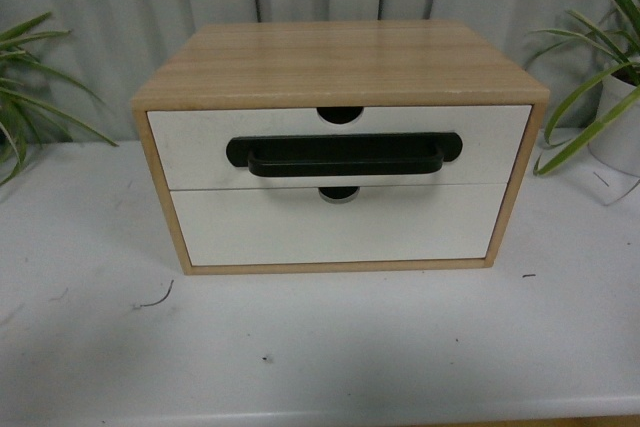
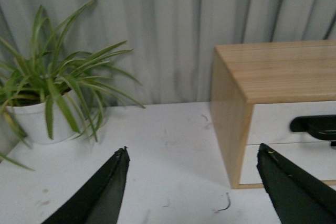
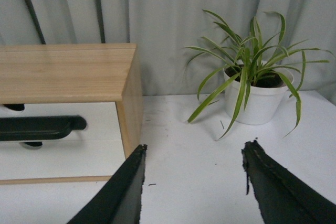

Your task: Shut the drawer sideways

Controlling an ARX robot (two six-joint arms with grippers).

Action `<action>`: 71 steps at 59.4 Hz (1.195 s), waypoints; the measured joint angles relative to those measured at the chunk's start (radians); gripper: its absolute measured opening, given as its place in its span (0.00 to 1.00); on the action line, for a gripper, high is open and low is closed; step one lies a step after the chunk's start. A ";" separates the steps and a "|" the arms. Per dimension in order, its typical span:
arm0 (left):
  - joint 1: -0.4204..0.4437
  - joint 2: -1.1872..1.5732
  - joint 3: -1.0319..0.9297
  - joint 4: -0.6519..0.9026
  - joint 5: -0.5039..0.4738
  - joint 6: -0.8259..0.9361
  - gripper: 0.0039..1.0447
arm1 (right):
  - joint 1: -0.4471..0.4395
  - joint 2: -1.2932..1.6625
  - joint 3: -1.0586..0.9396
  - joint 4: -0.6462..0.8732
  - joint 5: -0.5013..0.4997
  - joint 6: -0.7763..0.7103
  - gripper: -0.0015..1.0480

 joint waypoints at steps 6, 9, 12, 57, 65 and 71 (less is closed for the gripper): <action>-0.042 -0.027 -0.026 -0.012 -0.001 -0.006 0.52 | 0.000 -0.067 -0.048 0.020 0.000 0.000 0.40; -0.037 -0.038 -0.035 -0.017 -0.013 -0.009 0.46 | 0.000 -0.079 -0.067 0.035 0.001 0.001 0.33; -0.030 -0.055 -0.048 -0.026 -0.022 -0.010 0.38 | 0.000 -0.088 -0.090 0.027 0.000 0.002 0.22; -0.032 -0.463 -0.132 -0.343 -0.018 -0.013 0.01 | 0.000 -0.464 -0.199 -0.235 0.000 0.004 0.02; -0.032 -0.464 -0.132 -0.338 -0.019 -0.014 0.55 | 0.000 -0.464 -0.199 -0.233 0.000 0.004 0.57; -0.032 -0.464 -0.132 -0.338 -0.019 -0.014 0.94 | 0.000 -0.464 -0.199 -0.233 0.000 0.005 0.94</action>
